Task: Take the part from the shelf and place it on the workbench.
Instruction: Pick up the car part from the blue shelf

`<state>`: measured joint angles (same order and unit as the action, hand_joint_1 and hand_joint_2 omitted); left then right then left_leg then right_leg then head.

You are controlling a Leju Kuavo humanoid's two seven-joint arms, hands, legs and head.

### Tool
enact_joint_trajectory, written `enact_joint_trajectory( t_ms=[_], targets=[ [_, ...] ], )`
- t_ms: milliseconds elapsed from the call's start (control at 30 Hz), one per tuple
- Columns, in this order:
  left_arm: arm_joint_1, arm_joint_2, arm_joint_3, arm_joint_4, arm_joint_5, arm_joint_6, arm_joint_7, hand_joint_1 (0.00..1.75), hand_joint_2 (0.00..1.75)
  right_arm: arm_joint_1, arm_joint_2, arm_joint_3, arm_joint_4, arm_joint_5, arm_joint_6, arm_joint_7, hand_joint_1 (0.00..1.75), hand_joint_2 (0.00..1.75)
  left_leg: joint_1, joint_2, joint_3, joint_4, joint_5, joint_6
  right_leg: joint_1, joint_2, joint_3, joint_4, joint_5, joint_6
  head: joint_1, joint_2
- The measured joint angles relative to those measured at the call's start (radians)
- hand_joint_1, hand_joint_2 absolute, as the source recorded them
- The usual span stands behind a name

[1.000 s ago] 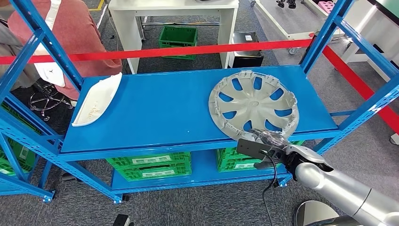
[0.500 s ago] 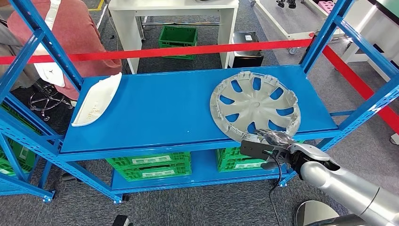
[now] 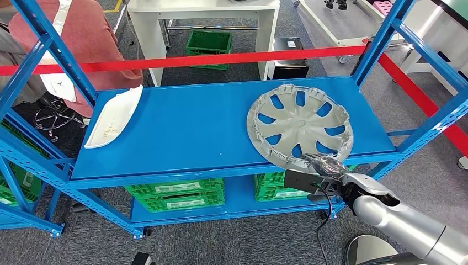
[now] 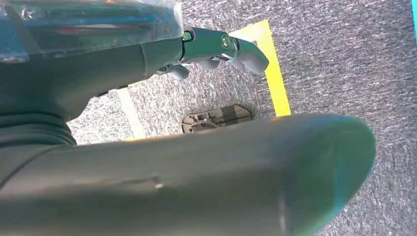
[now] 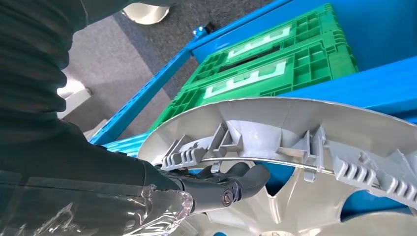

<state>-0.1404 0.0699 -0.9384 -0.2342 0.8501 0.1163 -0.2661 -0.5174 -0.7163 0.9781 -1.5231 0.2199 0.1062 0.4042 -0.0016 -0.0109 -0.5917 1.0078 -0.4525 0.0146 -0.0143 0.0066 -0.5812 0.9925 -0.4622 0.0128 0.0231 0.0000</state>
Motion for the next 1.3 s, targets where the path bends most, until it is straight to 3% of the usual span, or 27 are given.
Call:
enact_joint_trajectory(
  t_ms=[533, 600, 667, 733, 767, 867, 1300],
  targets=[
    [0.001, 0.004, 0.0, 0.0, -0.003, 0.001, 0.002, 0.0, 0.0, 0.076, 0.022, -0.067, 0.052, 0.035, -0.047, -0.077, 0.0, 1.75, 0.0, 0.0, 0.004, 0.0, -0.001, 0.0, 0.0, 0.0, 0.005, 0.0, 0.0, 0.0, 0.0, 0.0],
    [0.001, 0.004, 0.0, 0.0, -0.004, 0.001, 0.002, 0.0, 0.0, 0.082, 0.027, -0.074, 0.059, 0.036, -0.051, -0.085, 0.29, 1.75, 0.0, 0.0, 0.006, 0.0, -0.001, 0.0, 0.0, 0.0, 0.006, -0.001, -0.001, 0.0, 0.0, 0.0],
    [0.001, 0.004, 0.0, 0.0, -0.005, 0.001, 0.002, 0.0, 0.0, 0.089, 0.031, -0.082, 0.064, 0.036, -0.058, -0.091, 0.99, 1.75, 0.0, 0.0, 0.007, 0.0, -0.001, 0.0, 0.0, 0.0, 0.007, -0.001, -0.001, -0.001, 0.0, 0.0],
    [0.001, 0.004, -0.001, 0.0, -0.006, 0.001, 0.002, 0.0, 0.0, 0.094, 0.035, -0.088, 0.068, 0.037, -0.063, -0.097, 1.51, 1.75, 0.0, 0.0, 0.008, 0.0, -0.001, 0.0, 0.0, 0.0, 0.008, -0.001, -0.001, -0.001, 0.0, 0.0],
    [0.001, 0.005, -0.001, 0.0, -0.007, 0.001, 0.002, 0.0, 0.0, 0.096, 0.037, -0.09, 0.071, 0.037, -0.065, -0.099, 1.64, 1.75, 0.0, 0.0, 0.008, 0.0, -0.001, 0.0, 0.0, 0.0, 0.008, -0.001, -0.001, -0.001, 0.0, 0.0],
    [0.001, 0.006, -0.001, 0.0, -0.009, 0.001, 0.002, 0.0, 0.0, 0.099, 0.042, -0.099, 0.076, 0.038, -0.07, -0.101, 1.72, 1.75, 0.0, 0.0, 0.01, 0.0, -0.001, 0.0, 0.0, 0.0, 0.01, -0.001, -0.001, -0.001, 0.0, 0.0],
    [0.001, 0.01, -0.001, -0.001, -0.014, 0.002, 0.003, 0.0, 0.0, 0.12, 0.052, -0.137, 0.084, 0.049, -0.079, -0.103, 1.59, 1.75, 0.0, 0.0, 0.013, 0.0, -0.003, -0.001, 0.0, 0.0, 0.013, -0.001, -0.003, 0.0, -0.002, 0.0]
  ],
)
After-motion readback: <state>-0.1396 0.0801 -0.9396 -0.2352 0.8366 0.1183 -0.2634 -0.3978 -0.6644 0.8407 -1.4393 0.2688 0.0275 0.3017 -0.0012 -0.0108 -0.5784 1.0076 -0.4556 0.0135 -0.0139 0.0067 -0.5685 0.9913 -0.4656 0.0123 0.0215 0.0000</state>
